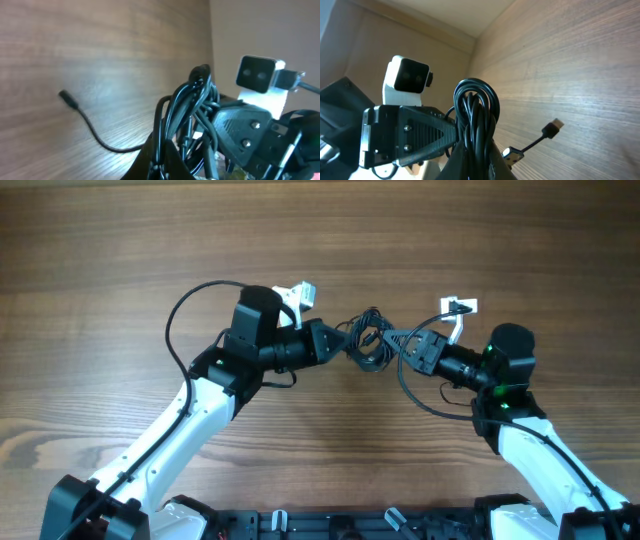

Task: Untangle cables

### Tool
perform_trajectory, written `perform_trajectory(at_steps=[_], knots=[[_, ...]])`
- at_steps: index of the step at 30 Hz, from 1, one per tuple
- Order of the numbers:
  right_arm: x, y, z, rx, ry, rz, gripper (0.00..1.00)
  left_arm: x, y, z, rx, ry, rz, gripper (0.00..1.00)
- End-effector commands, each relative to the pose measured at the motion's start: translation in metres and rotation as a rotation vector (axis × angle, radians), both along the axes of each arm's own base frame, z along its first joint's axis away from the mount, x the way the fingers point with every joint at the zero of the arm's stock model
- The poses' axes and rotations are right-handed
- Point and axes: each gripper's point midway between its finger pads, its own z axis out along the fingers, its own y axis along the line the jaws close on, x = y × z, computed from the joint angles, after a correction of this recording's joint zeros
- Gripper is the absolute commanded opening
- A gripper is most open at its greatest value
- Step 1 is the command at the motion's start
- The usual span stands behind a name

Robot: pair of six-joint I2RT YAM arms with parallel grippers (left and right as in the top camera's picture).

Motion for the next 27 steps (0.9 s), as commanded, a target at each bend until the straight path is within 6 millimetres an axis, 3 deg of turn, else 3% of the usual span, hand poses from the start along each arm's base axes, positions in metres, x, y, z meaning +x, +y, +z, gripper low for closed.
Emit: perform_trajectory(at_steps=[1,4,6,9,14,15,17,18,19,20,21,24,27], knots=[[0.008,-0.004,-0.003,-0.037,-0.033,-0.040,0.04,-0.003,0.021,-0.019,0.046,0.114,0.044,0.04],[0.012,-0.009,-0.003,-0.041,-0.033,-0.063,0.04,0.003,0.049,-0.031,0.069,0.192,0.120,0.04],[0.013,-0.013,-0.003,-0.041,-0.032,-0.074,0.04,0.007,0.055,-0.028,0.049,0.193,0.130,0.04],[0.015,-0.015,-0.003,-0.044,-0.033,-0.086,0.04,0.004,0.053,-0.024,0.039,0.157,0.077,0.04],[0.018,-0.017,-0.004,-0.050,-0.033,-0.105,0.04,-0.002,0.045,-0.015,0.005,0.093,-0.019,0.15],[0.018,-0.017,-0.004,-0.052,-0.033,-0.109,0.04,0.003,0.044,-0.011,-0.018,0.099,0.004,0.15],[0.019,-0.018,-0.004,-0.052,-0.032,-0.112,0.04,0.010,0.041,-0.001,-0.056,0.079,0.020,0.04],[0.018,-0.017,-0.005,-0.052,-0.031,-0.111,0.04,0.013,0.040,0.002,-0.061,0.061,0.019,0.05],[0.018,-0.018,-0.005,-0.053,-0.029,-0.112,0.04,0.014,0.039,0.003,-0.071,0.067,0.026,0.19],[0.018,-0.018,-0.006,-0.054,-0.025,-0.112,0.04,0.015,0.036,0.006,-0.091,0.090,0.047,0.41],[0.018,-0.018,-0.006,-0.054,-0.025,-0.112,0.04,0.017,0.033,0.008,-0.104,0.111,0.075,0.47],[0.018,-0.018,-0.007,-0.055,-0.018,-0.111,0.04,0.022,0.018,0.011,-0.133,0.183,0.178,0.57],[0.017,-0.018,-0.008,-0.055,-0.012,-0.111,0.04,0.015,-0.003,0.009,-0.123,0.198,0.201,0.51]])
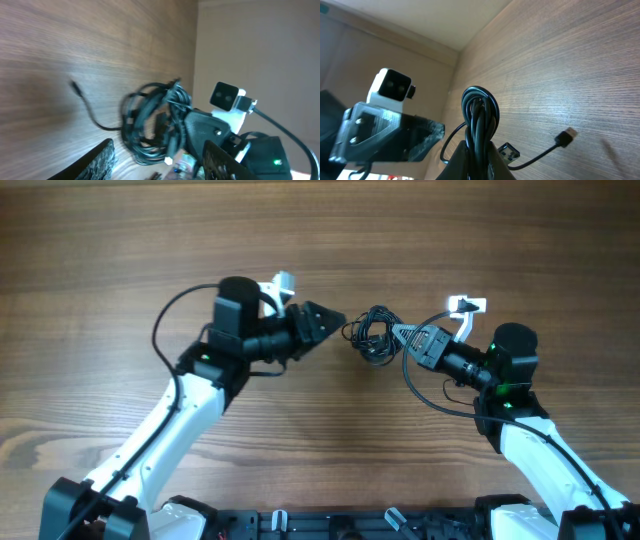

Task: Untangle cables

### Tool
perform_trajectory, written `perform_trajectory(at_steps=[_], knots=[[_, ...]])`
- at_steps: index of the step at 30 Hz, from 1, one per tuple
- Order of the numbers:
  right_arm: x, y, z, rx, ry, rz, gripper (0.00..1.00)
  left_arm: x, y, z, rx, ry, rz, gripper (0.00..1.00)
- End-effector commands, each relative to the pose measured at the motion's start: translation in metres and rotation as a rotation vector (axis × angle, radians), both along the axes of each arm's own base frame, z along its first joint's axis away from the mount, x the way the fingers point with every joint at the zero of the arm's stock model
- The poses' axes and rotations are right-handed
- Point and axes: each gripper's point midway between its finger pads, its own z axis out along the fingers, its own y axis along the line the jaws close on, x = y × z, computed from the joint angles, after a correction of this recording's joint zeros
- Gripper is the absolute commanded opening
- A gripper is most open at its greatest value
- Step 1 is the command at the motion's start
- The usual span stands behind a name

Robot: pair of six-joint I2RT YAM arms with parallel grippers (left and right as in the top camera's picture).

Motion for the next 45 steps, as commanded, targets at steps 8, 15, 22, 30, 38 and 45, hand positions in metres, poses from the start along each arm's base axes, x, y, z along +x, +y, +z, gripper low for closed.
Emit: perform_trajectory(at_steps=[8,15,22,30,38,45], knots=[[0.001,0.001,0.001,-0.010,-0.019,0.009,0.04,-0.004,-0.029,-0.036,0.107,0.090,0.121,0.44],[0.000,0.001,0.002,-0.009,-0.019,0.012,0.04,-0.019,-0.020,-0.070,0.188,0.233,0.134,0.34],[-0.001,0.003,0.002,0.001,-0.012,0.024,0.04,-0.025,-0.011,-0.098,0.267,0.303,0.146,0.32],[-0.004,0.006,0.008,0.046,0.010,0.040,0.04,-0.034,-0.024,-0.106,0.352,0.169,0.022,0.32],[-0.005,0.008,0.014,0.076,0.013,0.055,0.04,-0.030,-0.019,-0.124,0.391,0.178,0.015,0.47],[-0.006,0.008,0.014,0.074,0.013,0.056,0.04,0.000,0.023,-0.065,0.191,0.074,-0.015,0.73]])
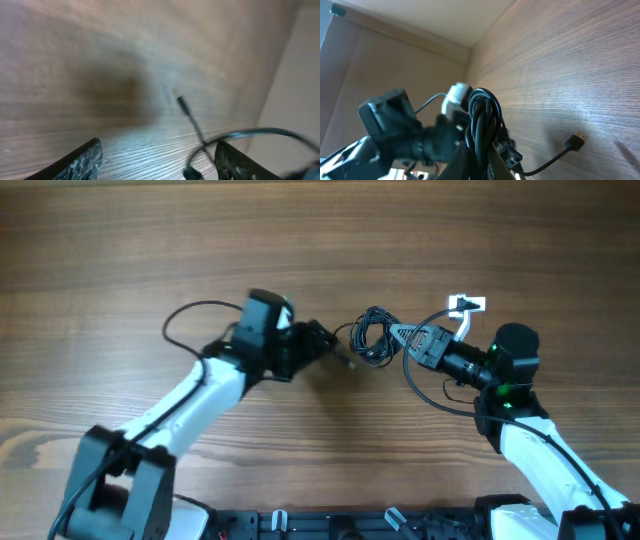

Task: Untangle cables

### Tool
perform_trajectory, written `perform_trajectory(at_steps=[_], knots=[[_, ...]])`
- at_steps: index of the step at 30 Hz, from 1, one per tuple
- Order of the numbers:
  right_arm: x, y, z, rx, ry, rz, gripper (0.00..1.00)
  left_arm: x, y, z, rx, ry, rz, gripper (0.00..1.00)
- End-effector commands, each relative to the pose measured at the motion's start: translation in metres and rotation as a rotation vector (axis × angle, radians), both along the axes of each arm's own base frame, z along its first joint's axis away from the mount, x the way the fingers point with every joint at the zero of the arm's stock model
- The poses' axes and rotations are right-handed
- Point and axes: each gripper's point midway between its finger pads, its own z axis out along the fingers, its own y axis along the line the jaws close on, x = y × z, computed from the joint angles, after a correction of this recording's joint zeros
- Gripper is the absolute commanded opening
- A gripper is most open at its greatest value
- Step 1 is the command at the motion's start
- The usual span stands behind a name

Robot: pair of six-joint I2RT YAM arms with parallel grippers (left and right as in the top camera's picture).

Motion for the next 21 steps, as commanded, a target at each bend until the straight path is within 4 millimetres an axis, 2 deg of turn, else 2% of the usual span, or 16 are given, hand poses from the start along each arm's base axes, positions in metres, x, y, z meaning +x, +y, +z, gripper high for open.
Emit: perform_trajectory(at_steps=[1,5,8,10,11,13,17,18,19,21], knots=[[-0.002,0.003,0.003,0.009,-0.005,0.022,0.04,-0.002,-0.003,0.049,-0.152,-0.131,-0.139,0.75],[-0.002,0.003,0.003,0.010,-0.005,0.023,0.04,-0.022,-0.027,0.080,-0.301,-0.246,-0.363,0.84],[-0.003,0.003,0.004,0.012,-0.004,0.031,0.04,-0.029,-0.037,0.086,-0.319,-0.300,-0.433,0.80],[-0.008,0.007,0.005,0.022,-0.004,0.066,0.04,-0.026,-0.040,0.080,-0.291,-0.250,-0.370,0.65],[-0.010,0.008,0.005,0.026,-0.003,0.080,0.04,-0.024,-0.042,0.077,-0.279,-0.226,-0.338,0.54],[-0.011,0.009,0.006,0.028,-0.003,0.088,0.04,-0.026,-0.051,0.076,-0.255,-0.232,-0.325,0.50],[-0.013,0.010,0.006,0.037,0.005,0.100,0.04,-0.024,-0.058,0.069,-0.197,-0.238,-0.285,0.27],[-0.013,0.010,0.006,0.038,0.007,0.100,0.04,-0.024,-0.058,0.069,-0.197,-0.236,-0.281,0.14],[-0.013,0.010,0.006,0.040,0.009,0.099,0.04,-0.024,-0.057,0.068,-0.196,-0.235,-0.281,0.07],[-0.013,0.010,0.006,0.035,0.002,0.101,0.05,-0.020,-0.053,0.068,-0.191,-0.241,-0.266,0.04]])
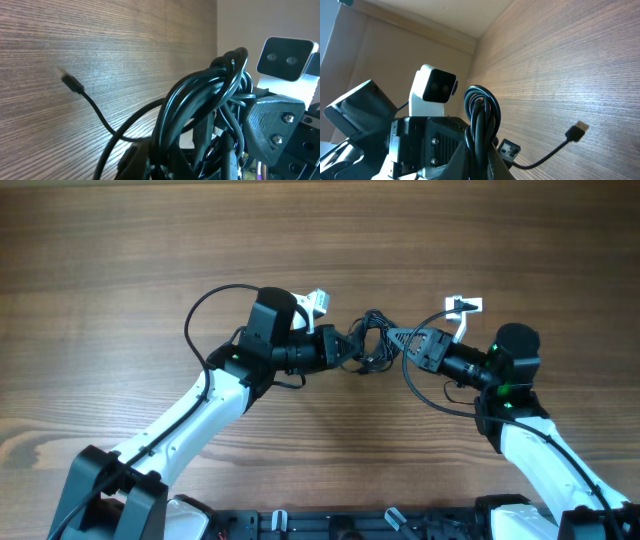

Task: Untangle cables

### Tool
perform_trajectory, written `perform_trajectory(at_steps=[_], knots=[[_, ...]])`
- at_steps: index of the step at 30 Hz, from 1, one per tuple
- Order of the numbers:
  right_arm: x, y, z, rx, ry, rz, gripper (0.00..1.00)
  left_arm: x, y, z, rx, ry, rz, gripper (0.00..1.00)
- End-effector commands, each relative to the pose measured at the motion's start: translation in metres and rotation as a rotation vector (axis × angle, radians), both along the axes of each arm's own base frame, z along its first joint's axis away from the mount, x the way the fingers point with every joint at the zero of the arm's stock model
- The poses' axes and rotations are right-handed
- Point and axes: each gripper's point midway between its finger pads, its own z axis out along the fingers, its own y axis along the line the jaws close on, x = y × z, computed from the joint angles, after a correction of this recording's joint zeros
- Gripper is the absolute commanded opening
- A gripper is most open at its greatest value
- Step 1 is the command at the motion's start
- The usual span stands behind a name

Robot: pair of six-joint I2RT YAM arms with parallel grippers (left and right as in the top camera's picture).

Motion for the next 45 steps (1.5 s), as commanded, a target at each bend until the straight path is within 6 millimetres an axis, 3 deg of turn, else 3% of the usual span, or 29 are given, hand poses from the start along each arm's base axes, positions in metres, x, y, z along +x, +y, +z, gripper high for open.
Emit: perform_trajectory(at_steps=[1,3,5,8,10,14,17,22,30,35,40,45], knots=[[-0.004,0.004,0.003,0.003,-0.018,0.040,0.07,0.008,0.007,0.005,0.001,-0.029,0.031,0.04],[-0.005,0.004,0.000,-0.025,-0.045,0.049,0.18,0.018,0.019,0.005,0.003,-0.033,0.066,0.04],[-0.006,0.003,-0.006,-0.060,-0.069,0.057,0.39,0.026,0.031,0.010,0.002,-0.081,0.060,0.04],[-0.007,0.003,-0.007,-0.070,-0.081,0.062,0.55,0.032,0.043,0.018,0.005,-0.149,0.050,0.04],[-0.012,0.007,-0.003,-0.056,-0.091,0.098,0.50,0.031,0.042,0.018,0.016,-0.176,0.033,0.04],[-0.029,0.015,0.002,0.005,-0.051,0.198,0.17,0.050,0.056,0.007,0.099,-0.151,0.191,0.04],[-0.032,0.025,0.005,0.044,0.014,0.207,0.04,0.054,0.052,-0.002,0.176,-0.133,0.322,0.04],[-0.009,0.030,-0.008,-0.046,0.001,0.037,0.04,0.046,0.019,0.006,0.183,-0.185,0.382,0.04],[-0.002,0.023,-0.023,-0.123,0.000,-0.023,0.05,0.049,0.021,0.007,0.169,-0.165,0.417,0.04],[0.005,0.017,-0.027,-0.147,0.002,-0.074,0.05,0.037,-0.001,0.020,0.062,-0.147,0.308,0.04],[0.008,0.015,-0.025,-0.118,0.039,-0.107,0.05,0.015,-0.024,0.019,0.071,-0.170,0.208,0.04],[0.014,0.014,-0.016,-0.098,0.010,-0.131,0.05,0.011,-0.024,0.014,0.102,-0.174,0.199,0.04]])
